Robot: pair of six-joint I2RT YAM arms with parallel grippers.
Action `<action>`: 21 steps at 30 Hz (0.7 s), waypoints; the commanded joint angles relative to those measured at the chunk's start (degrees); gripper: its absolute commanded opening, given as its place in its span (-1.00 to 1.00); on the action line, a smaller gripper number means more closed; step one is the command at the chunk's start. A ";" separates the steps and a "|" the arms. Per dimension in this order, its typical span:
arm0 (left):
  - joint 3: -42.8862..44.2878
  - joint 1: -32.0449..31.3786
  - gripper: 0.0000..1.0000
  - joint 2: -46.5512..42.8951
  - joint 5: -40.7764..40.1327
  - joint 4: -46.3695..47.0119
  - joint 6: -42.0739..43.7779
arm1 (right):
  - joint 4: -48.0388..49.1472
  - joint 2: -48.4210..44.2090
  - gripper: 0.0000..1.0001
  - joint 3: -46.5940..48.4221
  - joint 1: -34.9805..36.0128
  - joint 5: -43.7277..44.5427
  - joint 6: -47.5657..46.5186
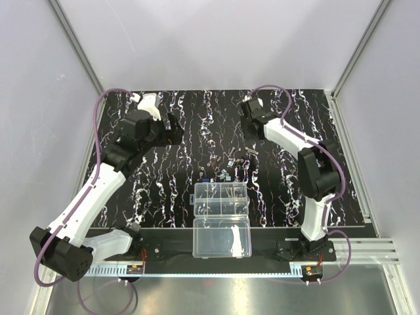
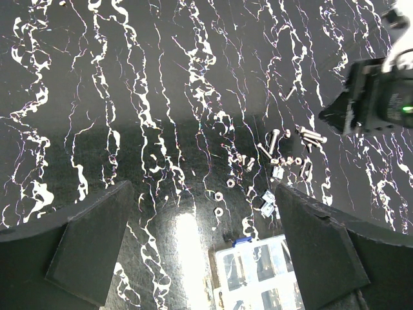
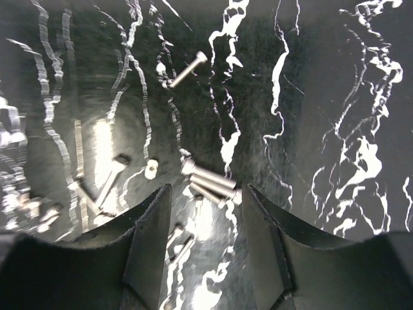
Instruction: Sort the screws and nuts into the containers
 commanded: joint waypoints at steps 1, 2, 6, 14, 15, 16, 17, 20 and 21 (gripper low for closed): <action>1.19 0.28 0.98 -0.26 -0.56 2.33 0.25 | 5.09 1.81 0.09 0.63 -1.39 -1.18 -4.19; 1.10 0.19 0.98 -0.26 -0.56 2.42 0.25 | 6.14 2.24 0.08 0.01 -1.48 -1.70 -5.33; 1.19 0.28 0.98 -0.17 -0.83 2.33 0.34 | 10.10 2.42 0.06 -3.06 -2.01 -5.13 -10.70; 1.10 0.28 0.98 0.35 -1.00 2.33 0.43 | 9.58 4.97 -0.06 -2.89 -3.15 -12.86 -13.25; 1.19 0.19 0.98 0.44 -1.09 2.33 0.43 | 9.15 5.23 -0.07 -2.63 -3.24 -13.22 -13.25; 1.19 0.19 0.98 0.61 -1.18 2.25 0.52 | 8.71 5.76 -0.06 -2.37 -3.24 -13.57 -13.25; 1.19 0.19 0.98 0.62 -1.26 2.25 0.52 | 8.44 5.94 -0.07 -2.28 -3.15 -14.36 -13.25; 1.10 0.19 0.98 1.05 -1.18 2.25 0.52 | 8.09 6.03 -0.07 -2.80 -3.24 -15.42 -13.25; 1.19 0.19 0.98 1.06 -1.18 2.25 0.52 | 7.91 5.94 -0.07 -2.98 -3.24 -15.42 -14.82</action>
